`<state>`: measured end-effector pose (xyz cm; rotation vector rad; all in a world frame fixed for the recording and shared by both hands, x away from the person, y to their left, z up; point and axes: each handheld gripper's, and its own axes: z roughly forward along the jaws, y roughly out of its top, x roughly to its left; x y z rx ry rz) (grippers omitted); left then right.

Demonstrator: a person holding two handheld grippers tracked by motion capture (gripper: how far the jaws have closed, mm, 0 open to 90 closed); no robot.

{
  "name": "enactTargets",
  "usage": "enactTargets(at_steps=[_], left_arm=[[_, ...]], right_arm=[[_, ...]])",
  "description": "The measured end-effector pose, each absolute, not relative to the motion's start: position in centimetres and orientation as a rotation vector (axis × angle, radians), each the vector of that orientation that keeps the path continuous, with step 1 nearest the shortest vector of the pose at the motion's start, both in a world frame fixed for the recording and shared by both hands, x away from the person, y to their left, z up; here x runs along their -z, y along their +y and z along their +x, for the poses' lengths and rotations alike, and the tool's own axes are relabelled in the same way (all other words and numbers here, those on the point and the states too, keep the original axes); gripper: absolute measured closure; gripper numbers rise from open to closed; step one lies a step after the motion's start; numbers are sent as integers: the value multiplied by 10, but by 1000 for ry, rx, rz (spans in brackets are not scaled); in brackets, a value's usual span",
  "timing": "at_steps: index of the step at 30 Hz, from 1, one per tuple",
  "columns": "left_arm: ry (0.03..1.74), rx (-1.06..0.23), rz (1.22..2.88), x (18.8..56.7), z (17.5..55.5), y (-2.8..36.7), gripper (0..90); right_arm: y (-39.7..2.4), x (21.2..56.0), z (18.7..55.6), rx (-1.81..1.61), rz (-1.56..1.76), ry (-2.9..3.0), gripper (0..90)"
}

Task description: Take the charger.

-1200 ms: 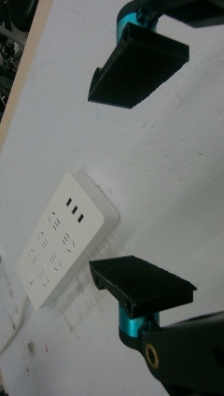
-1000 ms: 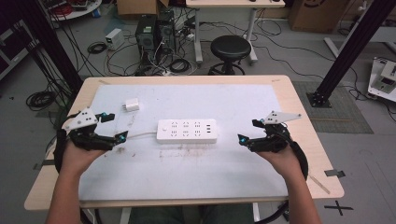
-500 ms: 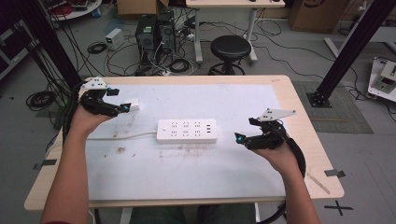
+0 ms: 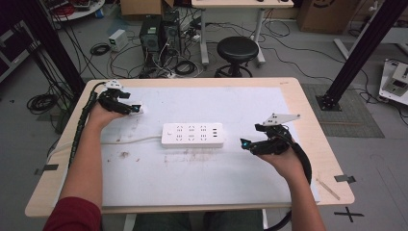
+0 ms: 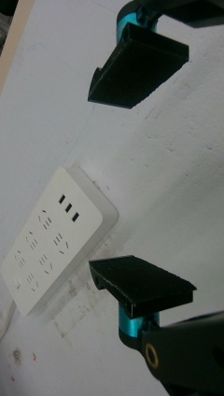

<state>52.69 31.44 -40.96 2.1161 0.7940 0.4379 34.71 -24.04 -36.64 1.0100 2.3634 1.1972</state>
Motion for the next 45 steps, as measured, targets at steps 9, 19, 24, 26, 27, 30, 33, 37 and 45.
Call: enactTargets(at_steps=[9, 19, 24, 26, 27, 30, 33, 37, 45], left_arm=[[775, -416, 2148, 440, 542, 321, 164], [822, -382, 2159, 450, 545, 325, 193], [796, -400, 2167, 449, 545, 322, 233], [780, -401, 2183, 451, 546, 321, 258], [769, -390, 2183, 450, 545, 321, 278], [763, -390, 2183, 450, 545, 321, 302], [759, -387, 2182, 450, 545, 321, 314], [731, -381, 2186, 449, 544, 321, 421], [734, -392, 2199, 448, 544, 320, 424]], right_arm=[[-241, 371, 350, -1186, 1028, 2362, 174], [-239, 370, 349, -1182, 1030, 2365, 174], [-238, 370, 348, -1189, 1032, 2365, 174], [-238, 371, 348, -1184, 1029, 2370, 174], [-238, 371, 348, -1186, 1036, 2363, 174], [-240, 371, 348, -1185, 1040, 2360, 174], [-241, 371, 347, -1186, 1045, 2359, 174], [-241, 372, 348, -1180, 1041, 2363, 174], [-239, 371, 346, -1174, 1043, 2368, 174]])
